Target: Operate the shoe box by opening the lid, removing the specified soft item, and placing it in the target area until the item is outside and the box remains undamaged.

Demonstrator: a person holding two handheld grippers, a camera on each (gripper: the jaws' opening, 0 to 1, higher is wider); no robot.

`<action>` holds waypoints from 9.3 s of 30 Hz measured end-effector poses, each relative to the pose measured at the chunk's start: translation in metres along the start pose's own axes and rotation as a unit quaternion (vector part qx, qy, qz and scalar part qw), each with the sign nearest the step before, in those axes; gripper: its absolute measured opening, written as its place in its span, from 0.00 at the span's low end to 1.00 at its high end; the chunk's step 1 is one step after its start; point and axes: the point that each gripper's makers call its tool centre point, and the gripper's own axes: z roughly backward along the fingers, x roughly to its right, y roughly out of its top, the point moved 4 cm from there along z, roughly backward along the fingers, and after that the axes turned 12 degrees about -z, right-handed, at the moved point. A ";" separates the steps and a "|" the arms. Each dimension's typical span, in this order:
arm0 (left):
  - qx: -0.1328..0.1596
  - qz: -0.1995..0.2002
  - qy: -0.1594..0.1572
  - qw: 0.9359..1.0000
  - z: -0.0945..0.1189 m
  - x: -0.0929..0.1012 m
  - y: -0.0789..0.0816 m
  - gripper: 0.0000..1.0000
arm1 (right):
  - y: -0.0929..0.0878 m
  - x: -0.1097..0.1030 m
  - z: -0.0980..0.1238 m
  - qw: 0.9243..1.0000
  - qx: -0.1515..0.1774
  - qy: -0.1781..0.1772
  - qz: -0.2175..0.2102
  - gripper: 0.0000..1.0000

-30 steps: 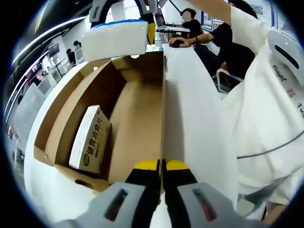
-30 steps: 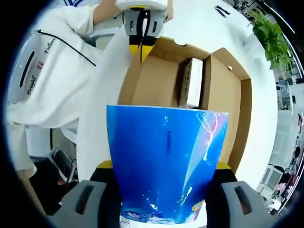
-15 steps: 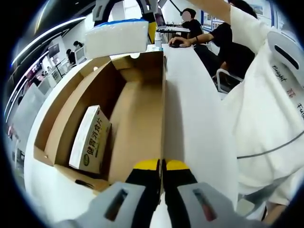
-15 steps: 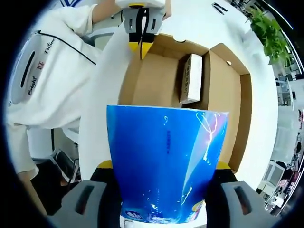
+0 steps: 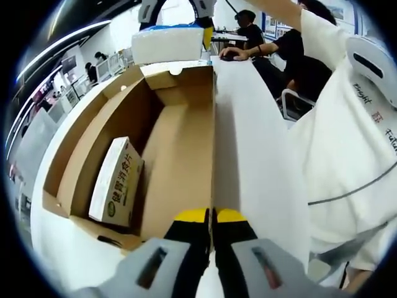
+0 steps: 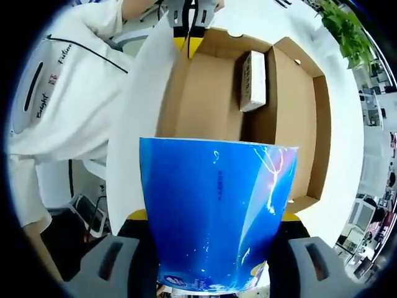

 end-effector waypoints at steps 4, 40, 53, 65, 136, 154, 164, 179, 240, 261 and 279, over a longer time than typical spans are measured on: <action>0.003 0.002 0.003 1.000 0.001 0.000 0.000 0.01 | -0.017 0.000 0.004 1.000 0.003 -0.007 -0.008 0.70; 0.004 0.005 0.000 1.000 0.002 0.000 -0.001 0.01 | -0.008 0.007 -0.009 1.000 0.008 -0.003 -0.025 0.70; 0.004 0.005 0.004 1.000 0.002 0.000 0.000 0.02 | -0.053 0.002 0.007 0.998 0.020 -0.011 -0.053 0.69; 0.006 0.004 0.007 1.000 0.002 0.000 0.000 0.02 | -0.082 0.015 0.000 0.998 0.018 -0.019 -0.057 0.69; 0.008 0.000 0.003 1.000 0.001 0.000 -0.001 0.01 | -0.116 0.005 -0.061 0.998 0.004 0.010 -0.057 0.70; 0.007 0.000 0.002 1.000 0.002 -0.001 -0.001 0.01 | -0.118 0.002 -0.063 0.998 -0.005 0.026 -0.057 0.70; 0.007 -0.001 0.003 1.000 0.002 -0.001 -0.001 0.01 | -0.118 0.003 -0.065 0.998 -0.009 0.030 -0.054 0.71; 0.006 0.000 0.003 1.000 0.002 0.000 -0.001 0.01 | -0.118 0.002 -0.066 0.998 -0.011 0.025 -0.048 0.73; 0.007 0.000 0.003 1.000 0.002 -0.001 -0.001 0.01 | -0.120 0.008 -0.054 0.995 0.015 -0.004 -0.097 0.77; 0.008 -0.001 0.006 1.000 0.002 -0.001 -0.001 0.02 | -0.118 -0.001 -0.041 0.997 0.010 -0.047 -0.059 0.75; 0.010 -0.002 0.008 1.000 0.003 0.000 -0.001 0.02 | -0.098 -0.010 -0.018 0.994 0.078 -0.046 -0.055 0.72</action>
